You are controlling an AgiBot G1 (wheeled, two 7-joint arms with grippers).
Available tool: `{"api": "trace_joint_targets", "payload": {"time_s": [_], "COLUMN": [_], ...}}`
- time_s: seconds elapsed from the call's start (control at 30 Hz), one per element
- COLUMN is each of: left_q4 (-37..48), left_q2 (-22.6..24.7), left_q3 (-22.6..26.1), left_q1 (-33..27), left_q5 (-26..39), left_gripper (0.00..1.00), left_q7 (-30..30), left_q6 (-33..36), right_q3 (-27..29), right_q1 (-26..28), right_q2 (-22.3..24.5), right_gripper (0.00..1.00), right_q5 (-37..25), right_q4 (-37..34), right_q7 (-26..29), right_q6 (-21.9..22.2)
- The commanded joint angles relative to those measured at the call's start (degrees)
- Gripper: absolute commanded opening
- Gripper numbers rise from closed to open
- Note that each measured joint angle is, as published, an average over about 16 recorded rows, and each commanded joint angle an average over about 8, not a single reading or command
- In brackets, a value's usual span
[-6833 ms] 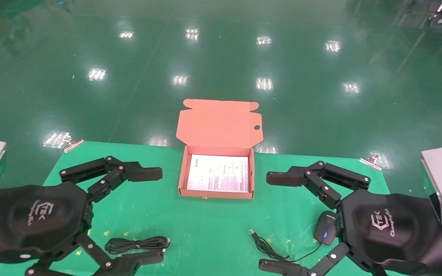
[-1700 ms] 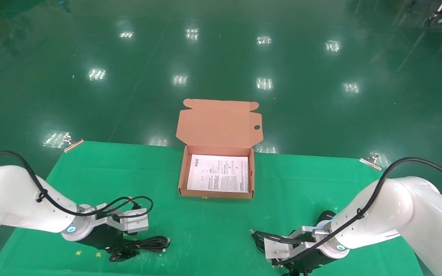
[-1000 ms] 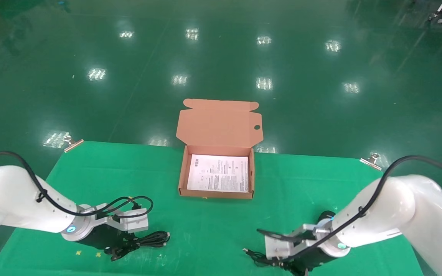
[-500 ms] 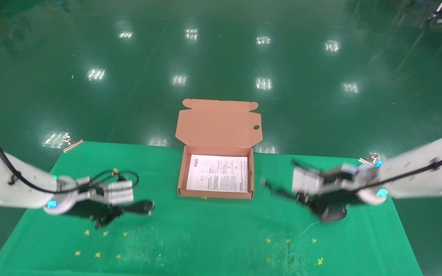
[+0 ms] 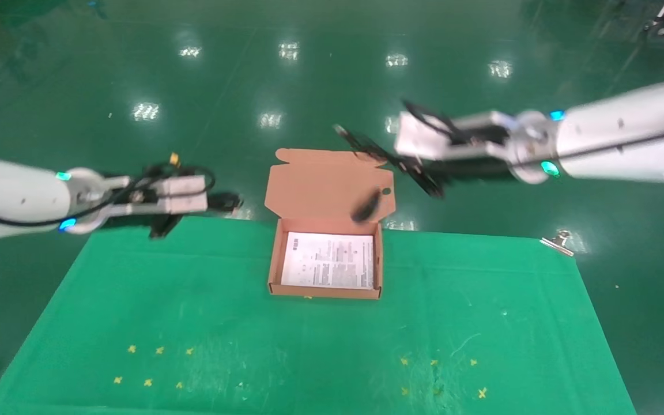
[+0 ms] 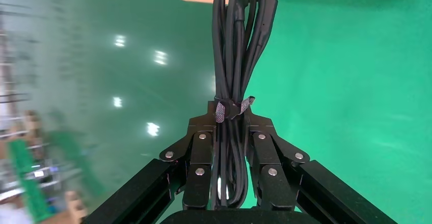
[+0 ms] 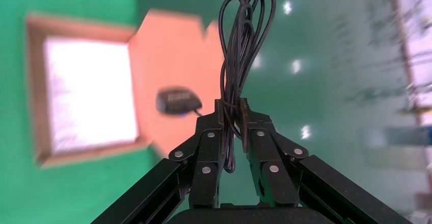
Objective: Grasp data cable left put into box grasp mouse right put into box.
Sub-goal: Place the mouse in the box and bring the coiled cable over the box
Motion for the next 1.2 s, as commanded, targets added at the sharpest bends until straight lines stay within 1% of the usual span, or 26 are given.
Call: {"api": "trace_joint_targets", "payload": {"time_s": [0.03, 0.3, 0.47, 0.57, 0.7, 0.93, 1.03, 1.2], "left_q4": [-0.72, 0.09, 0.73, 0.92, 1.05, 1.94, 1.68, -0.61], "left_q2": [0.55, 2.31, 2.70, 2.80, 2.87, 2.18, 1.72, 1.00], "left_q3": [-0.12, -0.79, -1.19, -1.30, -1.39, -1.20, -0.92, -0.30], "left_q1": [-0.68, -2.65, -3.66, -4.12, -4.51, -4.38, -3.99, -2.75], "left_q5": [1.34, 2.75, 2.77, 3.01, 3.27, 4.13, 6.02, 10.70], "left_gripper": [0.00, 0.00, 0.00, 0.00, 0.00, 0.00, 0.00, 0.00], "left_q7": [-0.63, -1.53, -1.78, -2.01, -2.28, -3.03, -4.43, -8.53], "left_q6": [-0.89, -3.00, -3.43, -3.42, -3.38, -2.17, -1.37, 0.97], "right_q3": [0.73, 2.78, 3.59, 3.71, 3.67, 2.87, 2.23, 0.60], "right_q1": [1.14, 4.14, 5.18, 5.53, 5.78, 5.10, 4.44, 2.84], "right_q2": [-1.78, -7.33, -9.64, -10.61, -11.74, -13.67, -14.40, -15.03], "right_gripper": [0.00, 0.00, 0.00, 0.00, 0.00, 0.00, 0.00, 0.00], "right_q5": [1.01, 4.68, 6.49, 6.98, 7.17, 6.81, 6.84, 7.49], "right_q4": [-1.19, -8.97, -13.11, -14.68, -15.83, -17.46, -18.56, -19.92], "right_q7": [-1.44, -9.48, -14.12, -15.84, -16.95, -17.26, -17.56, -17.68], "right_q6": [1.16, 3.98, 4.43, 4.36, 4.41, 5.04, 5.52, 6.10]}}
